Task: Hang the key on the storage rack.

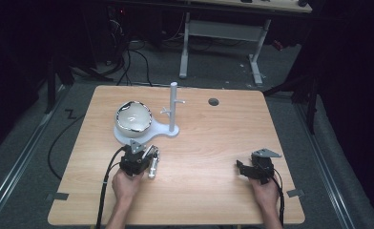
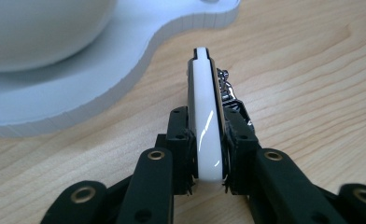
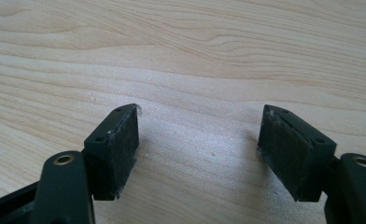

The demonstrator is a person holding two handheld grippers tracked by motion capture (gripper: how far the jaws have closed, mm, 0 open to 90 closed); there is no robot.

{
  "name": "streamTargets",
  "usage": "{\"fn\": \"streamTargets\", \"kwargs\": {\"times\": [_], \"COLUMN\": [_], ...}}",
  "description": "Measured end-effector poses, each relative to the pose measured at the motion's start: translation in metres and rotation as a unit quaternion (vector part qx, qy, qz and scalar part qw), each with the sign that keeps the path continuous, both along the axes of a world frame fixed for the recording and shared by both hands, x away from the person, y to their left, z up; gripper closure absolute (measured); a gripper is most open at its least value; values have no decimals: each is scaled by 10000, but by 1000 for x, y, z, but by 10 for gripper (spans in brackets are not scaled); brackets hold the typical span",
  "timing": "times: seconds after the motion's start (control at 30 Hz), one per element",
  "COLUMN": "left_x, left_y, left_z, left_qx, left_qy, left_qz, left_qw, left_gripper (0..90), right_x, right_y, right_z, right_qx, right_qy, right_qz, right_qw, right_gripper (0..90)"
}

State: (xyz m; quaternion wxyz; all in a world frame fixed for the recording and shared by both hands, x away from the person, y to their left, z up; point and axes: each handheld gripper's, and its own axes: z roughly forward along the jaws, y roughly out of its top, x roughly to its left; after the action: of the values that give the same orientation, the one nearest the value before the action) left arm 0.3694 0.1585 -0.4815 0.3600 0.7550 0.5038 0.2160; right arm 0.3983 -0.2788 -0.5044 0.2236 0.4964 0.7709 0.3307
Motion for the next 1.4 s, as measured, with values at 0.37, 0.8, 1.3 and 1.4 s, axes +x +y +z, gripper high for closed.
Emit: {"fn": "streamTargets", "kwargs": {"times": [0.37, 0.8, 1.3, 1.4], "left_x": [-13, -11, -3, 0], "left_y": [1, 3, 4, 5], "left_z": [40, 72, 90, 92], "left_qx": [-224, -392, -648, -695], "left_qy": [-730, -1081, -1209, -1214], "left_qz": [-86, -184, -300, -315], "left_qw": [9970, 9932, 9901, 9897], "left_gripper": [756, 755, 756, 756], "right_x": [0, 0, 0, 0], "right_y": [0, 0, -1, -1], "right_z": [0, 0, 0, 0], "right_qx": [1, 11, 5, 4], "right_qy": [1, 0, 2, 1], "right_qz": [-2, 9, 18, 19], "right_qw": [10000, 10000, 10000, 10000], "right_gripper": [291, 291, 290, 290]}}
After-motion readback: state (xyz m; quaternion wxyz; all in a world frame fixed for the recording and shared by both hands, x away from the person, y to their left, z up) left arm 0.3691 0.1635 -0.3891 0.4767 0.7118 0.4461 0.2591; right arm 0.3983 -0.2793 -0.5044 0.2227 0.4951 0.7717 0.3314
